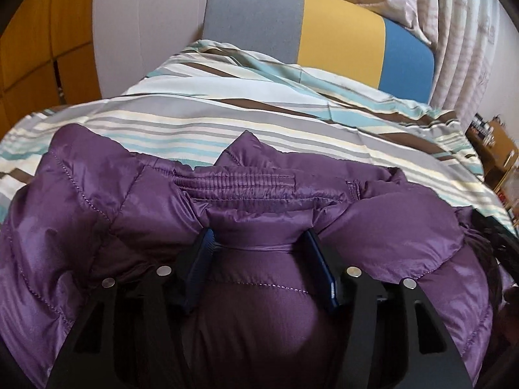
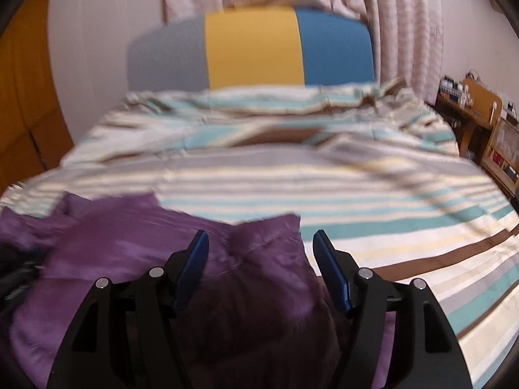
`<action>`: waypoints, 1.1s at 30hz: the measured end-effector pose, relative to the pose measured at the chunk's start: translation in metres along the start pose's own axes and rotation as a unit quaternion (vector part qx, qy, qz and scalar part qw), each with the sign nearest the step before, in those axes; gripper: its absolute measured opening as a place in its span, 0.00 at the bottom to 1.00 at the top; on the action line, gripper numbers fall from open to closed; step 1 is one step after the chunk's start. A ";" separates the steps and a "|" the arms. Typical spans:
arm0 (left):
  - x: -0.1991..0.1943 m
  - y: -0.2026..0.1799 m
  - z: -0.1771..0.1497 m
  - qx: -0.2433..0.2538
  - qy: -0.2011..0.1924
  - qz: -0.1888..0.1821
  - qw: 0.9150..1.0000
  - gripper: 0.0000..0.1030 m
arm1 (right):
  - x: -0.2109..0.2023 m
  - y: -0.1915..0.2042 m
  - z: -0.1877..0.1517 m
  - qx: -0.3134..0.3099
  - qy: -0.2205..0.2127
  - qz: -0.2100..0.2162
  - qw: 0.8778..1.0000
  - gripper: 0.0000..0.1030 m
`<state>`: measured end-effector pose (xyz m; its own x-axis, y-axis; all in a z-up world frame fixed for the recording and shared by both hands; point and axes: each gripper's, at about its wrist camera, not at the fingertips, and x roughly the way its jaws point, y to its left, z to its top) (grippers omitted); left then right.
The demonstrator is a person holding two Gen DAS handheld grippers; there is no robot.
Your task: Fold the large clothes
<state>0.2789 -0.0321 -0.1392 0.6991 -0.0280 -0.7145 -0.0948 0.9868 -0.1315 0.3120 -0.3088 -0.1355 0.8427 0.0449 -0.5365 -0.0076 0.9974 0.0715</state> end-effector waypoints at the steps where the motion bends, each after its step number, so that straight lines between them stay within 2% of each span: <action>1: 0.000 0.000 0.001 -0.001 -0.001 -0.003 1.000 0.59 | -0.013 0.002 0.001 0.003 -0.010 0.015 1.000 0.64; 3: 0.000 0.000 0.001 -0.004 -0.002 -0.007 1.000 0.59 | -0.037 0.016 -0.002 -0.008 -0.021 0.064 0.998 0.64; 4: 0.000 -0.001 0.001 -0.005 -0.002 -0.007 1.000 0.59 | -0.042 0.025 -0.002 -0.024 -0.019 0.075 0.997 0.63; 7: -0.001 0.002 0.001 -0.012 -0.005 -0.015 1.000 0.59 | -0.035 0.059 -0.006 -0.075 0.007 0.106 0.992 0.59; 9: -0.003 0.007 0.001 -0.024 -0.009 -0.026 0.999 0.59 | -0.010 0.074 -0.006 -0.093 0.039 0.094 0.990 0.58; 12: -0.003 0.014 0.001 -0.044 -0.013 -0.041 0.998 0.59 | 0.028 0.080 -0.011 -0.086 0.093 0.091 0.988 0.58; 17: -0.002 0.012 0.001 -0.048 -0.010 -0.042 0.998 0.62 | 0.041 0.088 -0.016 -0.103 0.093 0.073 0.988 0.58; 21: -0.008 0.015 0.004 -0.050 0.001 -0.046 0.998 0.64 | 0.043 0.080 -0.019 -0.097 0.090 0.078 0.988 0.59; 24: -0.024 0.026 0.012 -0.044 -0.005 -0.018 0.999 0.64 | 0.045 0.078 -0.020 -0.097 0.089 0.078 0.988 0.60; 26: -0.031 0.043 0.018 -0.052 -0.020 0.024 0.998 0.80 | 0.045 0.079 -0.019 -0.097 0.087 0.078 0.988 0.60; 29: -0.023 0.070 0.023 -0.072 -0.003 0.070 0.995 0.80 | 0.044 0.080 -0.020 -0.097 0.085 0.078 0.989 0.60; 30: -0.017 0.077 0.022 -0.074 0.003 0.076 0.994 0.80 | 0.044 0.079 -0.020 -0.096 0.084 0.079 0.989 0.60; 33: 0.002 0.085 0.017 -0.083 0.019 0.059 0.995 0.86 | 0.043 0.080 -0.020 -0.094 0.081 0.081 0.989 0.60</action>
<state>0.2840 0.0541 -0.1399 0.6490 0.0777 -0.7568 -0.2929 0.9436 -0.1542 0.3370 -0.2261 -0.1692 0.7250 0.1973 -0.6599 -0.2481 0.9686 0.0170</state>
